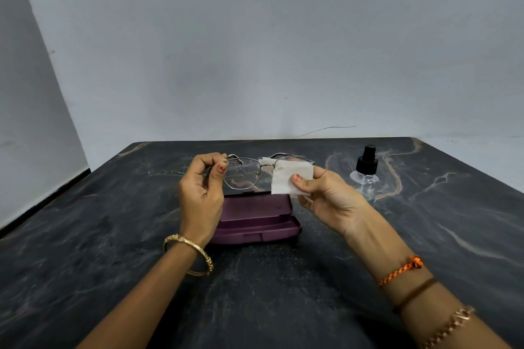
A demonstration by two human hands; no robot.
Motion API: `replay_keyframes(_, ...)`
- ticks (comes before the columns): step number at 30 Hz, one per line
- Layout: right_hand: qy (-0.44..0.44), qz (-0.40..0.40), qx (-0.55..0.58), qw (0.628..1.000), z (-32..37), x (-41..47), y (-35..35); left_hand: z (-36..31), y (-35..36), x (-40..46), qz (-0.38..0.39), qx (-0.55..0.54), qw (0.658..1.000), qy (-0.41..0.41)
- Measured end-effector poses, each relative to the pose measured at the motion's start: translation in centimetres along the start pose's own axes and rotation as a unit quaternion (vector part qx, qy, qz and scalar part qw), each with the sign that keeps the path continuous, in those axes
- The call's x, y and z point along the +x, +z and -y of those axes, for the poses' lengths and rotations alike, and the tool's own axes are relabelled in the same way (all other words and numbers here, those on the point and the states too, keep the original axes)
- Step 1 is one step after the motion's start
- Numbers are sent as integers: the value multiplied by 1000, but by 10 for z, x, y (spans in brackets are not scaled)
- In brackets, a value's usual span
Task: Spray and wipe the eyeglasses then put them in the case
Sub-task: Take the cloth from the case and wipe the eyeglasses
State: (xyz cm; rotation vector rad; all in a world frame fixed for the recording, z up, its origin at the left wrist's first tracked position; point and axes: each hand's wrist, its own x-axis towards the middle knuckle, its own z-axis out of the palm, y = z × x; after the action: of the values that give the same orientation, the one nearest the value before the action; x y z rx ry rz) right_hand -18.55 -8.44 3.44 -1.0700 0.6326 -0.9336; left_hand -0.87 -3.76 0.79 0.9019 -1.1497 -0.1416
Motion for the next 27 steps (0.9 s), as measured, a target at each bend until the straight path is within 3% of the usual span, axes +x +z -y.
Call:
replay_keyframes(12,23,29,118,992,-2,1,5,-3,0,-1,7,13,1000,-6)
replay_keyframes(18,-7,-10,189,982,-2,1,5,-3,0,-1,12,16,1000,1)
replay_keyframes(22,-29,-13,188,982,-5,1,6,-4,1,-2,22,12,1000,7)
replay_keyframes(27,-26,10,83,996,-6,3,4,-5,-1,-1,38,26,999,23)
